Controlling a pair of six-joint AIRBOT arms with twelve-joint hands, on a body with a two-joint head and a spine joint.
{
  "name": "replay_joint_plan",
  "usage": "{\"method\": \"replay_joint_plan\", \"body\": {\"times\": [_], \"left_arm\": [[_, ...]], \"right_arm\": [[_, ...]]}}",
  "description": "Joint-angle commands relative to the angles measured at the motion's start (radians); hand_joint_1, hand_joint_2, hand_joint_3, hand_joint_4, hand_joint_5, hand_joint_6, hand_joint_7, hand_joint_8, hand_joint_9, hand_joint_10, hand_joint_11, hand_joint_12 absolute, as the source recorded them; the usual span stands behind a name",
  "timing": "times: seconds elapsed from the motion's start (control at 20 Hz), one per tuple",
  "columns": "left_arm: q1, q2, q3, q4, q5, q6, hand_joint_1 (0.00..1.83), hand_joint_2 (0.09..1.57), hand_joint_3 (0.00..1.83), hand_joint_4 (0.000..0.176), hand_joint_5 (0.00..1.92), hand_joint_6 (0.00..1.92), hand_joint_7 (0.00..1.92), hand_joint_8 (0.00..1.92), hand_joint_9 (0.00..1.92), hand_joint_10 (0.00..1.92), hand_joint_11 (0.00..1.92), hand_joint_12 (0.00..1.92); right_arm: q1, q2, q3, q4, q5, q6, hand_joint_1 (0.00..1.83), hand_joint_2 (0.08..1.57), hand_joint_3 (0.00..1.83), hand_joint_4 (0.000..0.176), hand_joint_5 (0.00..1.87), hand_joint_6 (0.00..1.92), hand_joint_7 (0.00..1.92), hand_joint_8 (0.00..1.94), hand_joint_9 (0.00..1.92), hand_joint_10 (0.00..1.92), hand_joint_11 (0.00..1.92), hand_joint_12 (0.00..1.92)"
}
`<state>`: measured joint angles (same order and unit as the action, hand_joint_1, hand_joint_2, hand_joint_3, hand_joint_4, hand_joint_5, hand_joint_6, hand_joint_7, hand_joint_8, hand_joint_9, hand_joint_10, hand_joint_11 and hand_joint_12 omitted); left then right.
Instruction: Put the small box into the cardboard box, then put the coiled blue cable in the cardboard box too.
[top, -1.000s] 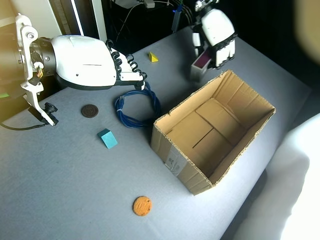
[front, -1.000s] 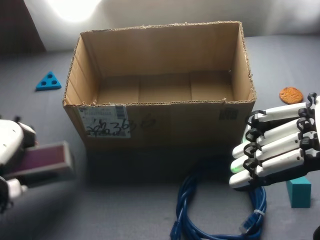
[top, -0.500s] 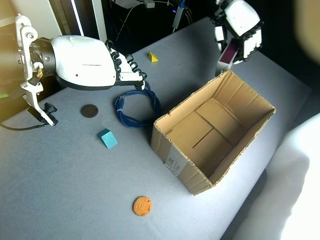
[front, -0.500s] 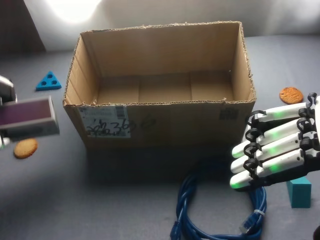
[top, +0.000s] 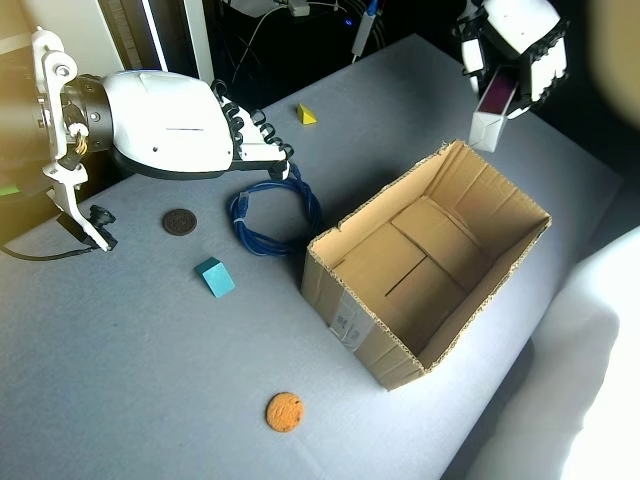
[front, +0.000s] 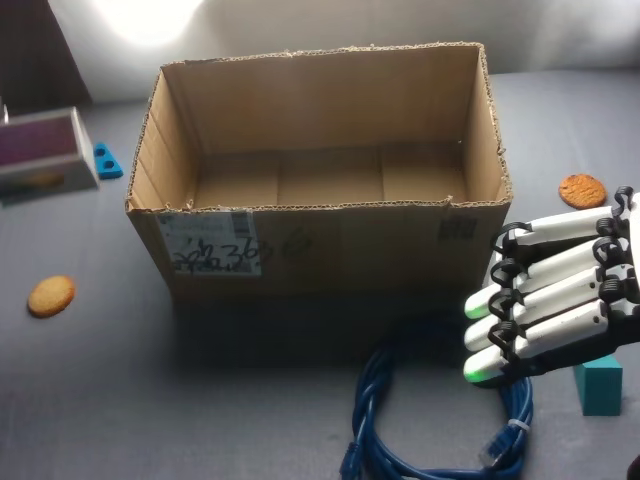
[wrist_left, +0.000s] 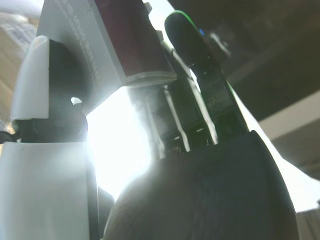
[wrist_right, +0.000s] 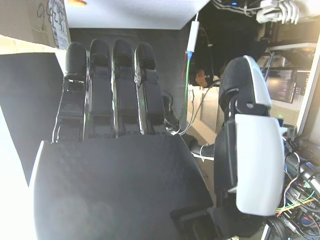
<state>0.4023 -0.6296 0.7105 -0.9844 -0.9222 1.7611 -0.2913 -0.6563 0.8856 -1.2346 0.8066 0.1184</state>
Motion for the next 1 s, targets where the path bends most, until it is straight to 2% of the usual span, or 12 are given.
{"method": "replay_joint_plan", "body": {"times": [0.0,0.05,0.1,0.15,0.2,0.35,0.4,0.55,0.6,0.75,0.9,0.95], "left_arm": [[-0.029,0.012,0.014,0.070,-0.055,0.012,1.36,1.15,0.00,0.000,0.81,1.18,0.94,1.08,0.84,1.28,0.62,1.27],[-0.055,0.006,0.023,0.085,-0.036,0.016,1.36,1.16,0.00,0.000,0.80,1.15,0.93,1.15,0.81,1.31,0.59,1.31],[-0.075,0.000,0.029,0.102,-0.020,0.016,1.36,1.17,0.00,0.000,0.78,1.17,0.92,1.19,0.78,1.34,0.55,1.33],[-0.096,-0.005,0.035,0.114,-0.003,0.016,1.36,1.17,0.00,0.000,0.80,1.15,0.91,1.18,0.79,1.34,0.53,1.36],[-0.114,-0.011,0.039,0.126,0.010,0.018,1.36,1.16,0.00,0.000,0.82,1.13,0.92,1.17,0.80,1.32,0.54,1.37],[-0.165,-0.031,0.043,0.146,0.037,0.029,1.36,1.15,0.00,0.000,0.83,1.12,0.92,1.15,0.83,1.29,0.59,1.32],[-0.183,-0.038,0.043,0.148,0.054,0.039,1.36,1.15,0.00,0.000,0.83,1.13,0.92,1.14,0.84,1.29,0.58,1.32],[-0.225,-0.080,0.047,0.166,0.089,0.043,1.37,1.12,0.00,0.000,0.89,1.02,0.99,1.02,0.91,1.20,0.64,1.24],[-0.232,-0.096,0.048,0.171,0.094,0.042,1.37,1.14,0.00,0.000,0.86,1.08,0.95,1.08,0.86,1.26,0.61,1.26],[-0.238,-0.167,0.056,0.189,0.096,0.021,1.36,1.16,0.00,0.000,0.79,1.18,0.93,1.11,0.83,1.30,0.58,1.31],[-0.238,-0.224,0.064,0.196,0.096,0.009,1.36,1.16,0.00,0.000,0.80,1.15,0.93,1.13,0.82,1.31,0.57,1.31],[-0.238,-0.236,0.065,0.196,0.096,0.007,1.36,1.15,0.00,0.000,0.81,1.14,0.94,1.11,0.84,1.29,0.58,1.31]], "right_arm": [[0.008,0.009,-0.004,0.063,0.068,0.002,0.47,1.06,0.00,0.000,0.43,0.00,0.45,0.00,0.41,0.03,0.00,1.09],[0.008,0.009,-0.004,0.063,0.068,0.002,0.42,1.07,0.00,0.000,0.43,0.00,0.44,0.00,0.40,0.02,0.00,1.08],[0.008,0.009,-0.004,0.063,0.068,0.002,0.38,1.10,0.01,0.000,0.39,0.00,0.39,0.00,0.36,0.01,0.00,0.97],[0.008,0.009,-0.004,0.063,0.068,0.002,0.27,1.13,0.02,0.000,0.31,0.00,0.31,0.00,0.28,0.00,0.00,0.75],[0.008,0.009,-0.004,0.063,0.068,0.002,0.22,1.16,0.01,0.000,0.29,0.00,0.28,0.00,0.25,0.00,0.00,0.66],[0.008,0.009,-0.004,0.063,0.068,0.002,0.24,1.17,0.00,0.000,0.33,0.01,0.31,0.01,0.27,0.01,0.00,0.77],[0.009,0.009,-0.004,0.063,0.068,0.002,0.12,1.19,0.01,0.000,0.26,0.00,0.24,0.00,0.21,0.00,0.00,0.63],[0.009,0.009,-0.004,0.063,0.068,0.000,0.21,1.16,0.00,0.000,0.29,0.01,0.27,0.01,0.24,0.01,0.00,0.71],[0.009,0.009,-0.004,0.063,0.068,-0.001,0.18,1.16,0.00,0.000,0.28,0.01,0.26,0.00,0.23,0.01,0.00,0.71],[0.010,0.009,-0.004,0.063,0.068,-0.006,0.25,1.15,0.00,0.000,0.30,0.01,0.28,0.00,0.23,0.01,0.00,0.69],[0.010,0.009,-0.004,0.063,0.068,-0.014,0.24,1.14,0.00,0.000,0.30,0.00,0.28,0.00,0.24,0.01,0.00,0.72],[0.010,0.009,-0.004,0.063,0.068,-0.015,0.20,1.15,0.00,0.000,0.26,0.00,0.24,0.00,0.21,0.00,0.00,0.63]]}}
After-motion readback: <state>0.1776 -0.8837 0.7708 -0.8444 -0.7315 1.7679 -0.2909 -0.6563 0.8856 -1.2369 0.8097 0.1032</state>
